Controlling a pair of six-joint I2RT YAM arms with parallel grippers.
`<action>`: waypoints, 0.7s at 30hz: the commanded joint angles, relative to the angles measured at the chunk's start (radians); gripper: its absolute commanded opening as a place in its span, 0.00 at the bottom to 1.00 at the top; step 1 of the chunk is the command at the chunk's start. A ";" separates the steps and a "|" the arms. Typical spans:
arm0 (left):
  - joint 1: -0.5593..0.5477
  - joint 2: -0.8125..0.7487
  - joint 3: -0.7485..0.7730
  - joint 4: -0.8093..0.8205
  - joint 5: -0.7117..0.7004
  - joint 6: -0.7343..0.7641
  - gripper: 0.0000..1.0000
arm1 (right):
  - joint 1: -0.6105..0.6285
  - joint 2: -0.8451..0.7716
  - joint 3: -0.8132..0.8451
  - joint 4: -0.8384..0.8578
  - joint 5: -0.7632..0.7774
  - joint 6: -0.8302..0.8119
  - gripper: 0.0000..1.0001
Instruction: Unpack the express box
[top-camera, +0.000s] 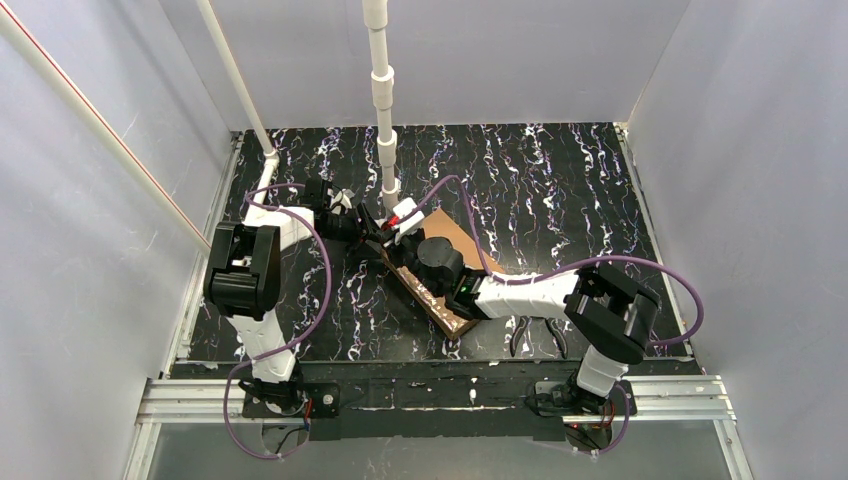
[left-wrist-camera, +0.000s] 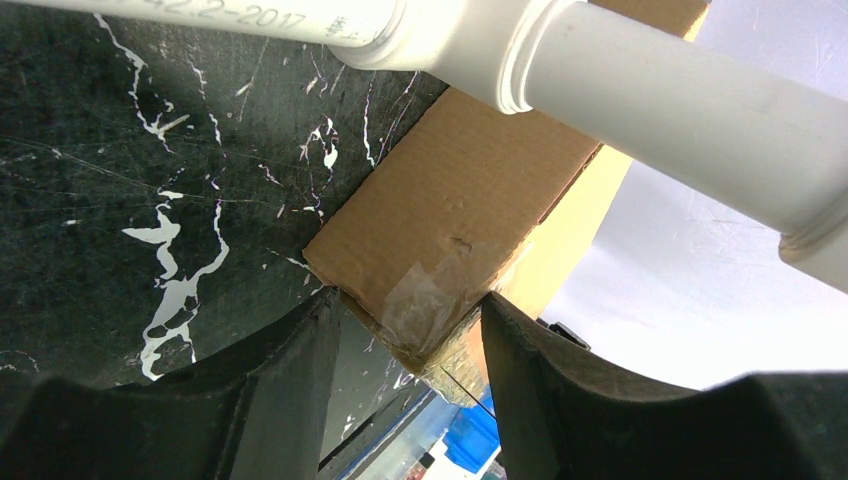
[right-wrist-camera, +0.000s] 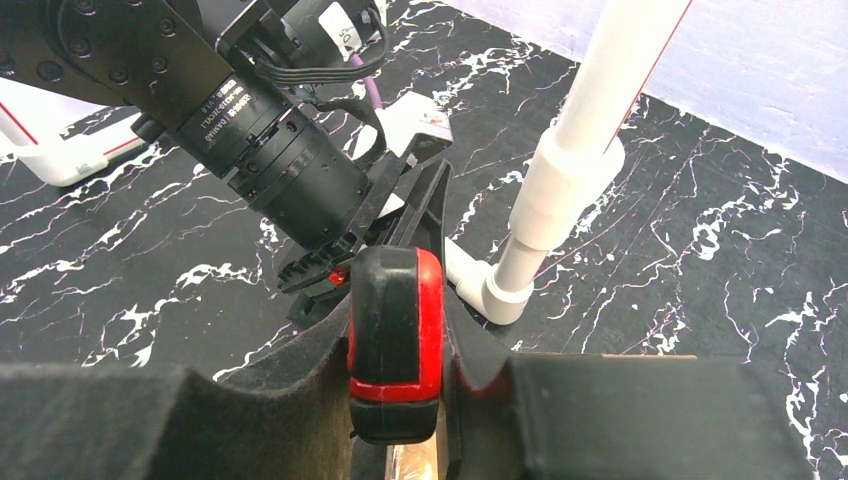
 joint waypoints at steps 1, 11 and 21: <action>0.000 -0.002 -0.001 -0.022 0.011 0.008 0.51 | 0.003 -0.006 0.031 0.068 0.008 0.004 0.01; 0.000 0.003 0.000 -0.022 0.013 0.008 0.51 | 0.020 -0.007 0.054 0.054 0.004 -0.025 0.01; 0.000 0.002 -0.001 -0.025 0.013 0.010 0.51 | 0.024 0.004 0.044 0.066 0.046 -0.027 0.01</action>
